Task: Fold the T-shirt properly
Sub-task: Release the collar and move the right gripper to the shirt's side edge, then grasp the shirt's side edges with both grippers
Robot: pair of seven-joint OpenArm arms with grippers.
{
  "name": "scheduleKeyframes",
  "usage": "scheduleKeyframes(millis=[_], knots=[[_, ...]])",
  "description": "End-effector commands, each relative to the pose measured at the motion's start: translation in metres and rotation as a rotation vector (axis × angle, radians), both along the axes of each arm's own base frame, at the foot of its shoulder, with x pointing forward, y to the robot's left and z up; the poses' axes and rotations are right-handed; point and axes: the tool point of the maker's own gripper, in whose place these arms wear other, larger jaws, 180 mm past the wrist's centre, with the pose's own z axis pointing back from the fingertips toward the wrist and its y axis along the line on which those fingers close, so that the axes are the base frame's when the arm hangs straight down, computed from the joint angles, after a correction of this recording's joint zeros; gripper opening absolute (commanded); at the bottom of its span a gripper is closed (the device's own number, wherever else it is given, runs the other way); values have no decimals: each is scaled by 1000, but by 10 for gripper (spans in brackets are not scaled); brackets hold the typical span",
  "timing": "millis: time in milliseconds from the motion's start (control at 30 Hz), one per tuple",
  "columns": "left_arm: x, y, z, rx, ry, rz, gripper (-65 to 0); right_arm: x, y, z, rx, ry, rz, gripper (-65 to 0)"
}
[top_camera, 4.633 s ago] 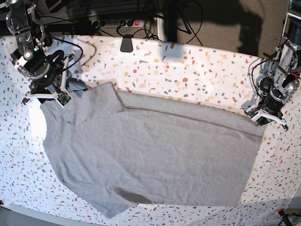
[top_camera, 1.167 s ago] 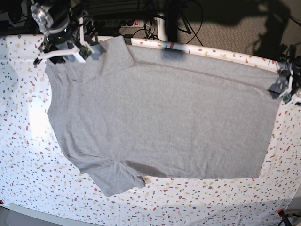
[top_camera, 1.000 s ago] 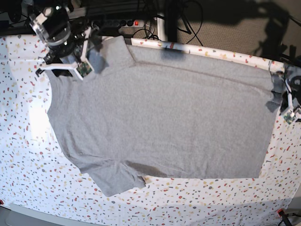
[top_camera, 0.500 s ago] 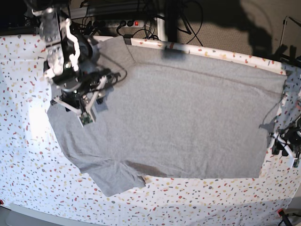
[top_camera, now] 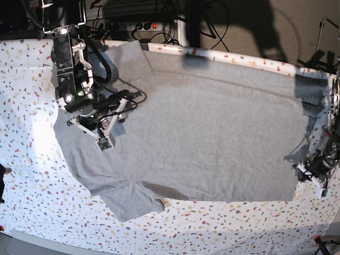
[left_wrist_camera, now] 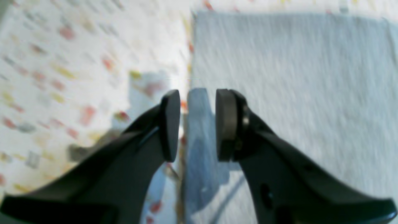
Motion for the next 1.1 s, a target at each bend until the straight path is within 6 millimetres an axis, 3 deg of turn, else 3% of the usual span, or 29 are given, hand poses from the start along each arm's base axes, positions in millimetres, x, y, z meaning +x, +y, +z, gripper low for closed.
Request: scheduleKeyframes(millis=[0, 200, 467, 533, 633, 933, 1067], knots=[[14, 11, 25, 4, -63, 25, -466, 10, 0, 14, 7, -49, 2, -351], [-8, 9, -5, -5, 16, 17, -465, 5, -3, 10, -10, -9, -4, -351], [-33, 8, -34, -5, 89, 15, -466, 9, 4, 33, -7, -71, 15, -351], [-35, 9, -35, -4, 104, 16, -510, 11, 5, 37, -5, -85, 19, -351], [-36, 9, -36, -6, 108, 15, -650, 13, 7, 41, 1, -105, 22, -351], [-28, 9, -27, -8, 40, 14, -650, 28, 13, 59, 31, -221, 42, -351], [-18, 8, -14, -15, -47, 16, -650, 49, 7, 73, 27, -266, 20, -351]])
